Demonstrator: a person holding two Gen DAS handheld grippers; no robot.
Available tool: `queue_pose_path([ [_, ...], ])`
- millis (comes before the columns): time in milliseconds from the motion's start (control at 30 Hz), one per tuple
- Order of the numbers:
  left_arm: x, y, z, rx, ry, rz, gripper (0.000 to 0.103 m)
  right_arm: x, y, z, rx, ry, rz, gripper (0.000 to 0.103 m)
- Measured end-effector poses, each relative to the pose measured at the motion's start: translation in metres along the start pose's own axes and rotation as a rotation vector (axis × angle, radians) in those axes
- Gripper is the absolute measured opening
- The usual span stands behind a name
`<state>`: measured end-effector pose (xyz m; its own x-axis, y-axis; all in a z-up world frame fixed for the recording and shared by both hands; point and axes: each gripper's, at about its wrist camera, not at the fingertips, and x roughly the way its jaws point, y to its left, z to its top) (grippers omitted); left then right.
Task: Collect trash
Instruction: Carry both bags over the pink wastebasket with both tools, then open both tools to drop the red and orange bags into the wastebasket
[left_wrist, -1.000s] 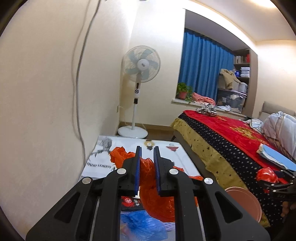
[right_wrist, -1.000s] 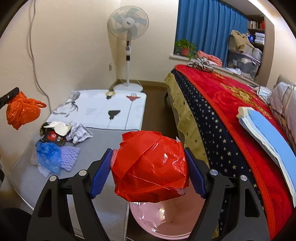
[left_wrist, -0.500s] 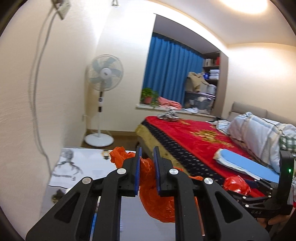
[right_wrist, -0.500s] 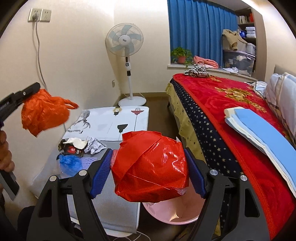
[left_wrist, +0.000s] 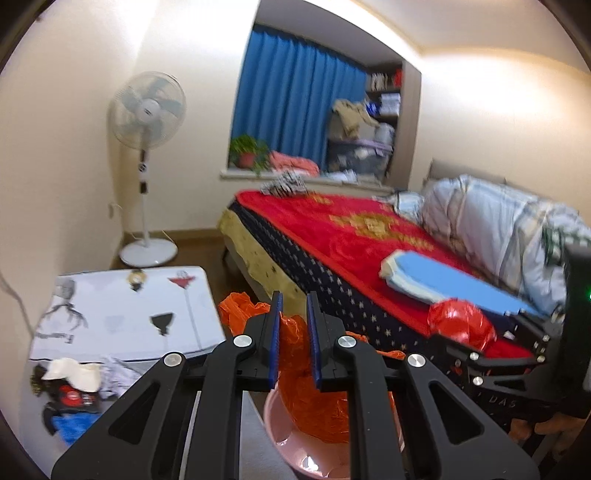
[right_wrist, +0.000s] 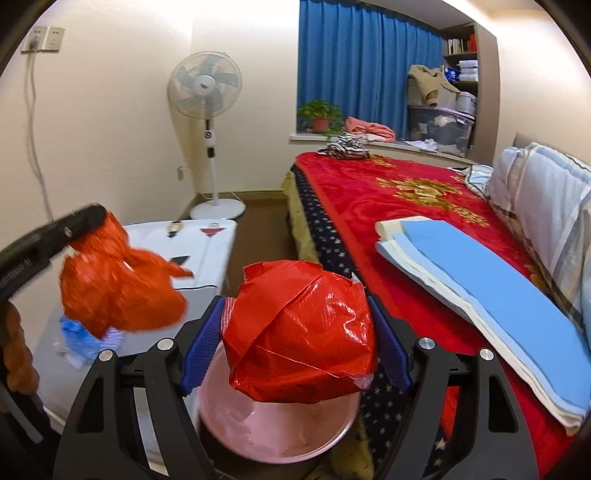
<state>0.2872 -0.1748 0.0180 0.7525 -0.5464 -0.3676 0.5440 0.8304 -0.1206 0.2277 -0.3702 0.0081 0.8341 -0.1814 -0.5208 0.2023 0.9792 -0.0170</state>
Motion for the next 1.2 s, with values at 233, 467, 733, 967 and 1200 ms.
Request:
queue_pose_path([
  [233, 0.067, -0.015, -0.026, 0.041, 0.12, -0.008, 0.013, 0.057, -0.018, -0.012, 0.01, 0.12, 0.014, 0.075],
  [467, 0.095, -0.028, -0.039, 0.069, 0.179, -0.022, 0.013, 0.08, -0.015, -0.017, -0.046, 0.167, 0.04, 0.075],
  [733, 0.112, -0.036, -0.048, 0.076, 0.225, -0.022, 0.013, 0.097, -0.03, -0.033, -0.027, 0.24, 0.046, 0.075],
  [967, 0.12, -0.035, -0.053, 0.084, 0.259, 0.006, 0.014, 0.099, -0.028, -0.038, -0.036, 0.257, 0.052, 0.075],
  [1200, 0.114, -0.031, -0.055, 0.113, 0.259, 0.073, 0.079, 0.105, -0.026, -0.042, -0.045, 0.276, 0.036, 0.09],
])
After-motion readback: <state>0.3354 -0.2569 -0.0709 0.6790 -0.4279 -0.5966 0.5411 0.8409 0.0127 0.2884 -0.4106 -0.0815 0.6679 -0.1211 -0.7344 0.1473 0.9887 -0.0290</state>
